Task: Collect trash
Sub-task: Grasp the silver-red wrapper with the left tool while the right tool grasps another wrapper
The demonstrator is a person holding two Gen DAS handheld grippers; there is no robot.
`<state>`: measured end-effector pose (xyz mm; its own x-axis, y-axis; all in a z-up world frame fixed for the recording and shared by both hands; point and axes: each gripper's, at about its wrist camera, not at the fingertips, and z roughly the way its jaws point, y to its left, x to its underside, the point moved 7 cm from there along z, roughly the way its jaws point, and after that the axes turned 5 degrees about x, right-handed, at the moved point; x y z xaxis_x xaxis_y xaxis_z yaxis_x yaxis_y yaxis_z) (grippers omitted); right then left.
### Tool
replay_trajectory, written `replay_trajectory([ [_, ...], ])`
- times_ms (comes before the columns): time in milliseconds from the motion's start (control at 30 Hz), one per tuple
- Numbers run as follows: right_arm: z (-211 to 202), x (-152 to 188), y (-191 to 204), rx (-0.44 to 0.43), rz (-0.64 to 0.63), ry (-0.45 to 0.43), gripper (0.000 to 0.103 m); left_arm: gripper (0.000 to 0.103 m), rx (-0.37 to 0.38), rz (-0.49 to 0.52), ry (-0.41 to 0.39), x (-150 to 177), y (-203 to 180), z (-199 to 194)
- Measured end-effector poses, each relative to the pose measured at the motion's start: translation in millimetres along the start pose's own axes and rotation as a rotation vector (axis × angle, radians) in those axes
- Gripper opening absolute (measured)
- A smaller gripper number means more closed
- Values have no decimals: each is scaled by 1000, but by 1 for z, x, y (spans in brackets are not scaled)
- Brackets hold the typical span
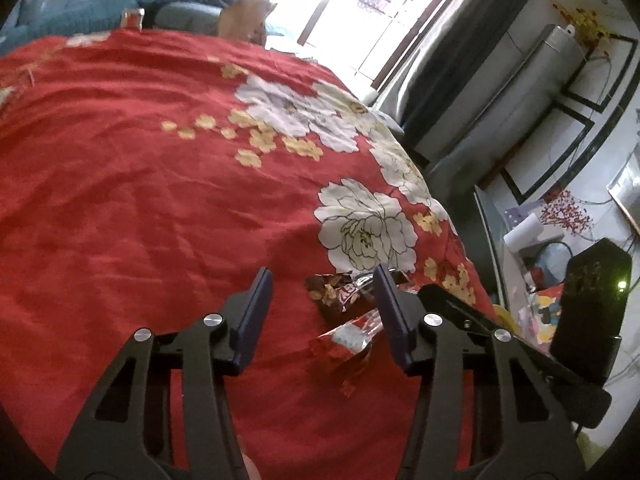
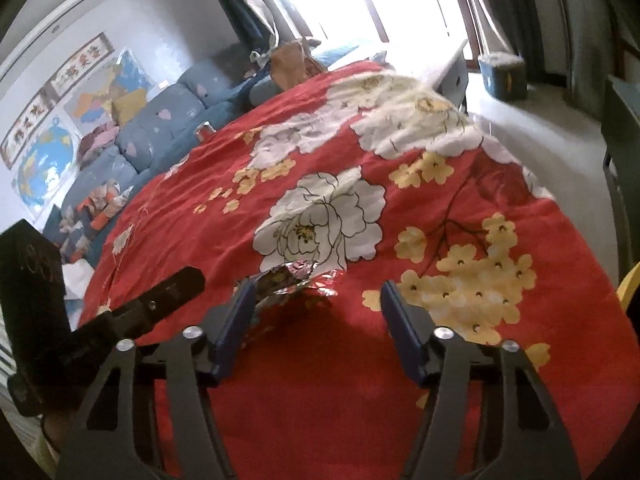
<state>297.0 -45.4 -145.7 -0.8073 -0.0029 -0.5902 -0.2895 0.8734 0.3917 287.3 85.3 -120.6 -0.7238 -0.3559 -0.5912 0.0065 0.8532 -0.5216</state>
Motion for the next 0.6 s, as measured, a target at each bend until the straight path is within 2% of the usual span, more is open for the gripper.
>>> replay_trajectory([
  [67, 4, 2, -2, -33, 25, 24, 45, 39, 12, -10, 15, 0, -1, 7],
  [100, 4, 3, -4, -46, 35, 28, 43, 38, 26, -21, 26, 1, -2, 11],
  [233, 0, 7, -5, -91, 49, 46, 8, 38, 58, -64, 55, 3, -3, 22],
  [267, -3, 7, -6, -95, 44, 38, 6, 38, 60, -71, 61, 4, -3, 24],
  [333, -11, 9, -9, -98, 38, 26, 2, 36, 62, -76, 71, 6, -4, 29],
  [500, -20, 7, -19, -90, 58, 7, 3, 36, 58, -86, 72, 7, -4, 32],
  [533, -21, 4, -22, -93, 67, -4, 4, 36, 57, -86, 73, 6, -4, 32],
  [600, -21, 1, -25, -86, 70, -8, 13, 36, 56, -93, 79, 5, -3, 34],
])
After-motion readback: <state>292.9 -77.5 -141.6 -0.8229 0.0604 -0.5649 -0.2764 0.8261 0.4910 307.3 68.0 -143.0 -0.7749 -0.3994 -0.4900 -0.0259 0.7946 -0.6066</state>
